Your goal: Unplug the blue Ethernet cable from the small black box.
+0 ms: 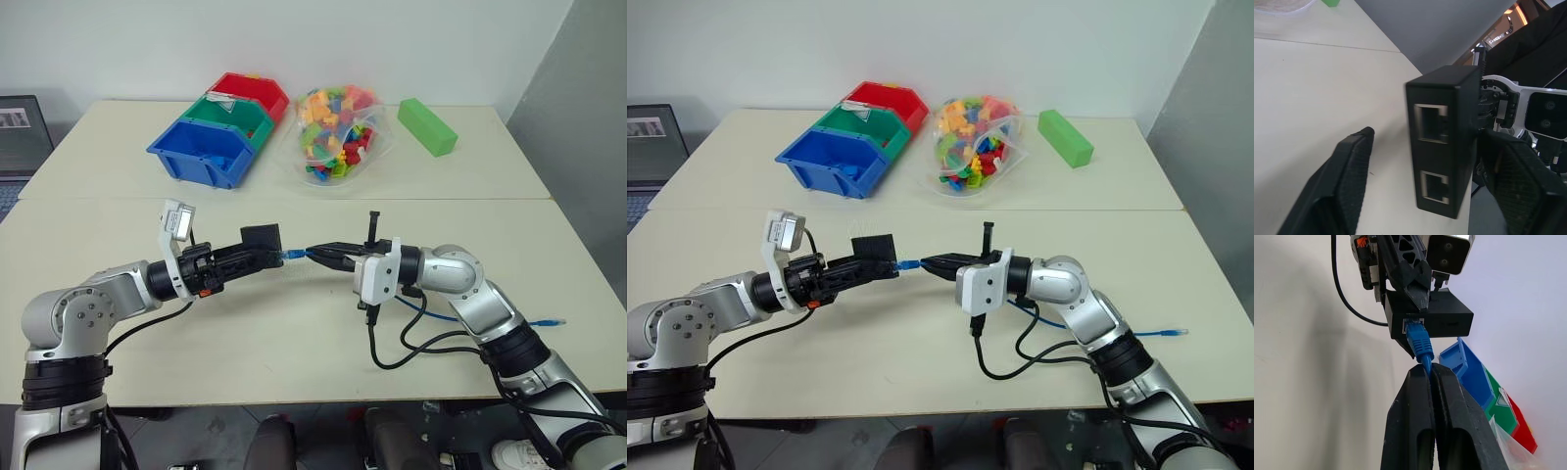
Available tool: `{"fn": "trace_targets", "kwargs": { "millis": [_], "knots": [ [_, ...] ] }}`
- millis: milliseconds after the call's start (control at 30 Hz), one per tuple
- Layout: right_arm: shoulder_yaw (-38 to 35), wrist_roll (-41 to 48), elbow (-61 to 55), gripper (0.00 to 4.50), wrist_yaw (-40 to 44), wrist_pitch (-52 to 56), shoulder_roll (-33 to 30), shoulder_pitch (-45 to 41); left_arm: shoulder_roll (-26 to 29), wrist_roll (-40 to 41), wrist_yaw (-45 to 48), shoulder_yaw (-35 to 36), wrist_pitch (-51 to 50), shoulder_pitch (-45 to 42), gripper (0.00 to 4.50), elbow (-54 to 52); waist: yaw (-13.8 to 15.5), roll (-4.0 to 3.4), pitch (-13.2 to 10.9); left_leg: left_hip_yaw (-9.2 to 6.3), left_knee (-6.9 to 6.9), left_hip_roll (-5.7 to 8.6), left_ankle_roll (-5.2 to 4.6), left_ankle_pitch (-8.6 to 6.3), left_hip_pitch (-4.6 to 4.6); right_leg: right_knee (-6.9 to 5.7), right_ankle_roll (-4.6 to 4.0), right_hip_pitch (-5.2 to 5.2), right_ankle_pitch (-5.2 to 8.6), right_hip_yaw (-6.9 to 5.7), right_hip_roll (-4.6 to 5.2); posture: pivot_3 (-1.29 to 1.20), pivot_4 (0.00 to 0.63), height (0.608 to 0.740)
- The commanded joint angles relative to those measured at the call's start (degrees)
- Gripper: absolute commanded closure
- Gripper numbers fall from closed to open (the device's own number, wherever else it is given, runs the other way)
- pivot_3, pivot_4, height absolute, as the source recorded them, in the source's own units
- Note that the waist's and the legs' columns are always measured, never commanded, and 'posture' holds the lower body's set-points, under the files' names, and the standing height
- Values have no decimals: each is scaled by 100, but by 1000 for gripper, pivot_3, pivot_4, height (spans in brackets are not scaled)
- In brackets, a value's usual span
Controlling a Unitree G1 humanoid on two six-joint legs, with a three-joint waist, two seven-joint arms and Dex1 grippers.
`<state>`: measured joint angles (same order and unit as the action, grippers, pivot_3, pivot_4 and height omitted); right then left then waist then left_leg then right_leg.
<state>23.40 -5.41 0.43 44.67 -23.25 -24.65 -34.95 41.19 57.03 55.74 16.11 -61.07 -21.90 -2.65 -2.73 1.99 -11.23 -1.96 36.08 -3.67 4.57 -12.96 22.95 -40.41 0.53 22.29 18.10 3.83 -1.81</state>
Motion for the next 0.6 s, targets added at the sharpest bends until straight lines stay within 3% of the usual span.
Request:
{"fn": "trace_targets", "kwargs": {
  "millis": [33,333,600],
  "knots": [
    [-215,132,-99,4500,-5,-129,26,-75,49,164,10,161,-9,-109,1918,-133,0,0,0,0,0,0,0,0,0,0,0,0,0,0,0,0,150,740],
    [-262,95,-66,4500,12,-191,44,-40,123,321,-5,211,-62,-157,3649,-110,3,0,0,0,1,0,0,0,0,-1,0,0,0,-1,1,0,150,740],
    [-199,98,-102,4500,124,-215,13,0,179,262,98,126,35,-92,3719,-225,2,0,0,1,0,1,0,0,-1,-1,0,0,0,1,1,0,150,740]
  ]
}}
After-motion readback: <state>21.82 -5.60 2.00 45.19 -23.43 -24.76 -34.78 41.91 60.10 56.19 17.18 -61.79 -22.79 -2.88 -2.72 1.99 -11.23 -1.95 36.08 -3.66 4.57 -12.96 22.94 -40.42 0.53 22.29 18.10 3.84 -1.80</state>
